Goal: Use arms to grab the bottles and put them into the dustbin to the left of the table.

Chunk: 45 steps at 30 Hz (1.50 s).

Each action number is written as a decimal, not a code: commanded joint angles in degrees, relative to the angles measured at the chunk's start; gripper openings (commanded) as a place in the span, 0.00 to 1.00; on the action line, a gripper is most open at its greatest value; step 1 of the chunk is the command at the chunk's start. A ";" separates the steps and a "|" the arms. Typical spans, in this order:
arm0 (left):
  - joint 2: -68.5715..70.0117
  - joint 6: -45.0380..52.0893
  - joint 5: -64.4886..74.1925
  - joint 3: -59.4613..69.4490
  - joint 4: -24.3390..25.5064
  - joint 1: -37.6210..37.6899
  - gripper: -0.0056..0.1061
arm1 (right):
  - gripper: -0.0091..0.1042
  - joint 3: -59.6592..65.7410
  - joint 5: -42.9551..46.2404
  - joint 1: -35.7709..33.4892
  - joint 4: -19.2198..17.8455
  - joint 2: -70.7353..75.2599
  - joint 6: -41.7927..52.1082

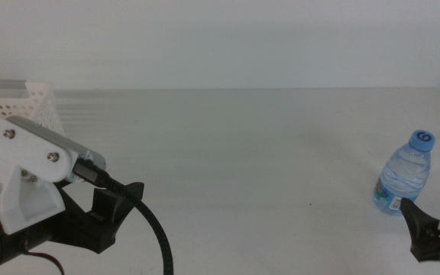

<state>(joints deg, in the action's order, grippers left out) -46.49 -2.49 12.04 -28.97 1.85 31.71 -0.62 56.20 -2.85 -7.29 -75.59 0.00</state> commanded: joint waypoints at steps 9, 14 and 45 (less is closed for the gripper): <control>0.52 -0.76 -4.20 -1.54 -0.17 0.34 0.86 | 0.87 -10.29 6.96 0.23 3.33 -12.01 0.93; 0.52 -0.76 -4.20 -1.54 -0.17 0.34 0.86 | 0.86 -14.50 6.96 0.23 4.16 -17.07 0.99; 0.52 -0.76 -4.20 -1.54 -0.12 0.34 0.86 | 0.08 -47.69 -14.59 -19.56 -12.77 -25.32 -10.01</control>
<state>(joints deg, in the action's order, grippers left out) -46.49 -2.49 12.04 -28.97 1.85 31.71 -42.33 38.04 -19.92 -18.76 -102.56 -8.83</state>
